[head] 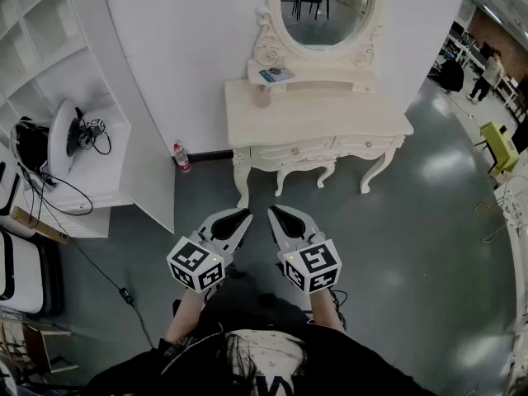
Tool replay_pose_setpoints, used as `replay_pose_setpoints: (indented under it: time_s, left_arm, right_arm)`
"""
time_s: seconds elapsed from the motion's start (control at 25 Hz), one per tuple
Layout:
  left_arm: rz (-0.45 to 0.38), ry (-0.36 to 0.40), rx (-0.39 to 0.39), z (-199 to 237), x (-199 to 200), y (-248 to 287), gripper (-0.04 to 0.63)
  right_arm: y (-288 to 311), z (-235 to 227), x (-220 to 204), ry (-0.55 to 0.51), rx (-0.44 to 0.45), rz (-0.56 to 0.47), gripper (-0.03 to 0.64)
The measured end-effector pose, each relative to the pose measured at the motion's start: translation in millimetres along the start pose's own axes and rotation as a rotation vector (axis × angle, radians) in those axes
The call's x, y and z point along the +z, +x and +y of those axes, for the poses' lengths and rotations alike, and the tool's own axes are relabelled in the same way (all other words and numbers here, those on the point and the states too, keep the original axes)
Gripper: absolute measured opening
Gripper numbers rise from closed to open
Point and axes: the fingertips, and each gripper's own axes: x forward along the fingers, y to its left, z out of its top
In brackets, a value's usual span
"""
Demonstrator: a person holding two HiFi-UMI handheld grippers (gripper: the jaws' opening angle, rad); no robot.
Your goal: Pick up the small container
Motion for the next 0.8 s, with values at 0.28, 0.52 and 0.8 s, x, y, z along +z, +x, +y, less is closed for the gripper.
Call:
replay_pose_setpoints:
  time_s: [0.28, 0.52, 0.8]
  left_arm:
    - [0.005, -0.006, 0.015, 6, 1, 3, 0.012]
    - [0.025, -0.008, 0.036, 19, 2, 4, 0.012]
    - [0.030, -0.030, 0.040, 53, 1, 23, 0.012]
  right_arm:
    - [4, -9, 1, 0.013, -0.002, -0.009, 0.009]
    - [20, -13, 2, -0.009, 0.012, -0.015, 0.009]
    - [53, -29, -3, 0.011, 0.029, 0.001, 0.009]
